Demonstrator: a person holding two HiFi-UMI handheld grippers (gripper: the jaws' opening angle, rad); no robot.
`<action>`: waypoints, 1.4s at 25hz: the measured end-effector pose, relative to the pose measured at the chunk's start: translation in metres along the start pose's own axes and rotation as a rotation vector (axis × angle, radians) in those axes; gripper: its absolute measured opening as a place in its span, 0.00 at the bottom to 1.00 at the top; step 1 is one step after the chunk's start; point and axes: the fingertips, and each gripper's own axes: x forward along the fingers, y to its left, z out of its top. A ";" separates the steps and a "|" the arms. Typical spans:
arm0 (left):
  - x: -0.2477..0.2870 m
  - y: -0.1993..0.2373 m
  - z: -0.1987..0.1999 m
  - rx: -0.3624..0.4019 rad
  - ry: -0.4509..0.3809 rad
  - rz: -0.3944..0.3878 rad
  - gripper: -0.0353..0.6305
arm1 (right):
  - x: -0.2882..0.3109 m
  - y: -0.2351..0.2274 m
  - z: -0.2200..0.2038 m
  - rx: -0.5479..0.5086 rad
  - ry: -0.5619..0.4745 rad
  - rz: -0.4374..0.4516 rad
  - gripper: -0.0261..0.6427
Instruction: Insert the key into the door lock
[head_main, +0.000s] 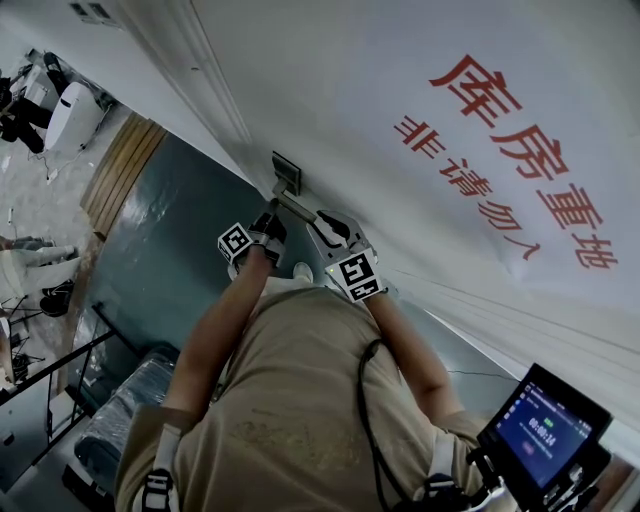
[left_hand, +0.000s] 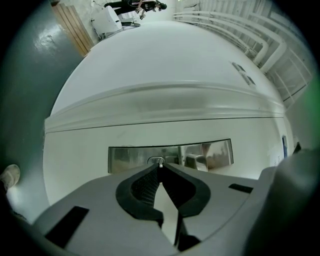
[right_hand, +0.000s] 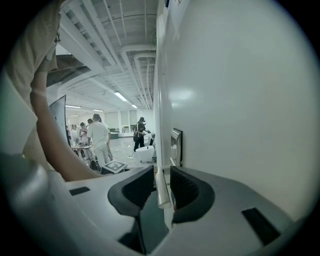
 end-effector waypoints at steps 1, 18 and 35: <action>0.000 0.000 -0.001 -0.002 0.005 0.002 0.10 | 0.000 0.000 0.000 0.000 0.000 -0.001 0.20; 0.002 0.000 -0.005 -0.014 0.036 0.011 0.10 | 0.003 0.008 -0.002 0.010 0.006 -0.006 0.20; 0.011 0.002 0.000 0.033 0.078 0.018 0.10 | 0.000 0.010 -0.011 0.028 0.017 -0.005 0.20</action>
